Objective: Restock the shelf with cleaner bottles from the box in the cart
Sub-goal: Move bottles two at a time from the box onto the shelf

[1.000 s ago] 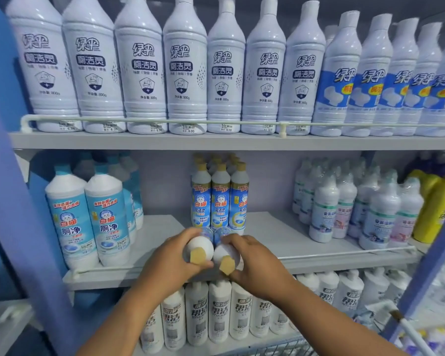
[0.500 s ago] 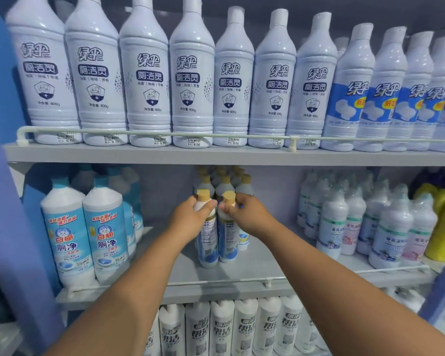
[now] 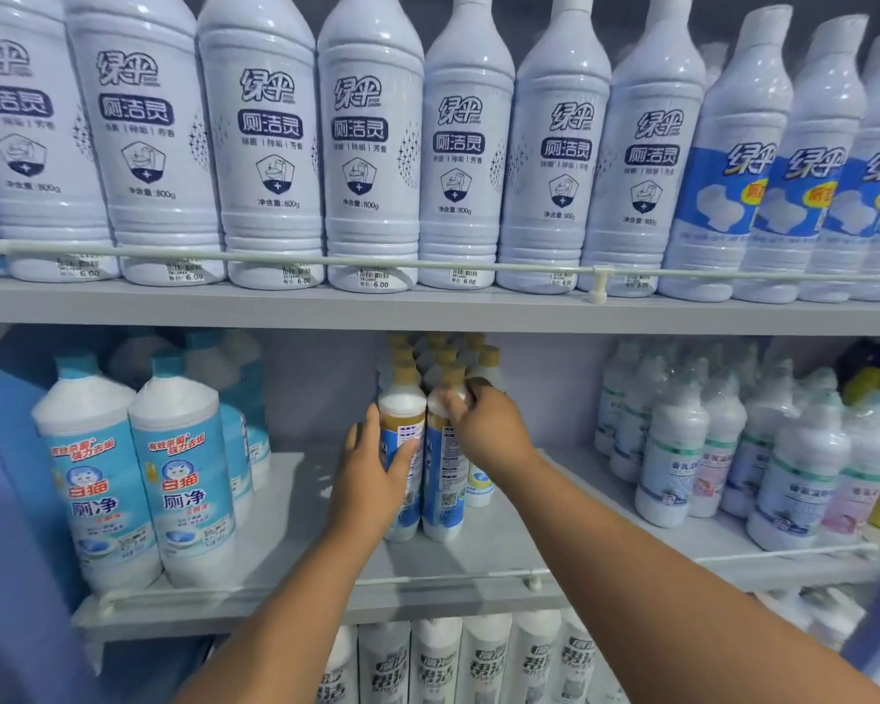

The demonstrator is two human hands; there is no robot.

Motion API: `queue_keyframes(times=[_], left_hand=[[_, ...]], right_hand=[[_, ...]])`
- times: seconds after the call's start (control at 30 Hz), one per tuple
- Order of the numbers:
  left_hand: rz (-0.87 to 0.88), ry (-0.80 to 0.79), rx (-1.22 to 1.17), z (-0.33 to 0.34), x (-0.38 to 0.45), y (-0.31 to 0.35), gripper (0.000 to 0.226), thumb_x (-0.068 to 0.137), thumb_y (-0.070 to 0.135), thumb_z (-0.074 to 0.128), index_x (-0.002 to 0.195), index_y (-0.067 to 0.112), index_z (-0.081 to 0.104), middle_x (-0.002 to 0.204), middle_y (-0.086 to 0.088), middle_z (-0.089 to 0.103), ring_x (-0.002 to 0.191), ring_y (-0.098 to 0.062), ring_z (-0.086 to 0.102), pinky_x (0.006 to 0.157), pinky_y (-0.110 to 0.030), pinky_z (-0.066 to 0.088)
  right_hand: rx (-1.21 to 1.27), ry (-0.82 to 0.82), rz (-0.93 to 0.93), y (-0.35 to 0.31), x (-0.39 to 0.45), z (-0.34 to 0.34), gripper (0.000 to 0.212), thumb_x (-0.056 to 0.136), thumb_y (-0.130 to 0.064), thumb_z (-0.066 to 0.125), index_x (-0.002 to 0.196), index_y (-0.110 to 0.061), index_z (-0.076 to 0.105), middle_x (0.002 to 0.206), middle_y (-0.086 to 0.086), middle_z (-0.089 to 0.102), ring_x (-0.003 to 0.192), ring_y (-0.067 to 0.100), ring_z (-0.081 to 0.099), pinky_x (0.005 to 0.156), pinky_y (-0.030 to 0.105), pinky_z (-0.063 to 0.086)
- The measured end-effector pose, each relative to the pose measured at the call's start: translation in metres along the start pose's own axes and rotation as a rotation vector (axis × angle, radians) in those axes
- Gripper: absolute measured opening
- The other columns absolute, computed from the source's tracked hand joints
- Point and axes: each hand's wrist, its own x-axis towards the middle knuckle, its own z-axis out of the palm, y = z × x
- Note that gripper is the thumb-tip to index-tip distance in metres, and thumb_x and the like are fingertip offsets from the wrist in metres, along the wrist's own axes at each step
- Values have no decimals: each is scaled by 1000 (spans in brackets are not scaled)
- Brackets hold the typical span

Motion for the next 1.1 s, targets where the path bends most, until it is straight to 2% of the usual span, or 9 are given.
queue_keyframes(times=[0.13,0.2,0.33,0.63,0.73,0.83,0.9,1.03,1.1], left_hand=[[-78,-66,-74,6,-18,-19,71,87,24,67,149,32,32,139,0,53,122,-20,56,98,-38,50],[-151,-133,-108,14,-31,-32,63,84,22,66,138,40,38,132,4,60,115,-16,61,94,-41,54],[-205,-168,-108,23,-37,-45,47,85,20,66,127,34,50,121,6,66,101,-12,65,84,-34,55],[-204,-174,-156,24,-38,-54,46,79,23,76,119,35,57,107,20,70,94,5,66,75,-20,52],[-196,-149,-160,26,-36,-56,48,76,24,80,117,35,57,110,15,70,94,3,67,78,-23,56],[-182,-112,-147,29,-35,-60,51,69,34,77,116,38,57,110,11,67,94,-2,67,84,-35,59],[-193,-131,-163,30,-36,-61,49,67,33,73,113,39,59,108,13,69,92,-1,69,85,-36,58],[-215,-122,-209,32,-35,-68,44,69,22,76,103,42,58,100,14,73,88,-3,71,85,-41,59],[-207,-98,-194,32,-34,-67,46,69,19,80,101,42,56,101,9,71,86,-3,70,83,-40,60]], right_hand=[[268,82,-43,25,-34,24,20,96,-33,63,114,-27,57,95,-19,63,88,-7,61,69,8,44],[338,34,-11,48,-54,42,32,94,-18,67,121,-28,53,105,-25,60,94,-20,56,72,-1,43],[330,-34,29,80,-72,71,47,91,-14,63,131,-33,50,120,-21,62,107,-9,60,81,3,47],[358,-9,57,93,-65,71,45,89,-13,71,124,-32,49,109,-27,54,99,-19,56,76,0,44],[255,30,30,95,-63,76,48,85,-26,71,128,-32,50,114,-15,51,107,-2,55,94,22,51],[296,-7,2,96,-63,78,50,84,-20,66,130,-34,52,120,-15,60,109,0,59,95,32,55],[314,-9,7,99,-62,77,47,85,-18,68,127,-34,53,119,-16,61,107,-4,60,94,29,55],[276,12,41,105,-60,78,51,82,-21,76,125,-31,50,114,-11,48,101,-11,50,82,-1,41],[250,27,25,105,-61,81,52,80,-21,74,126,-30,52,113,-12,48,105,-3,52,90,10,45]])
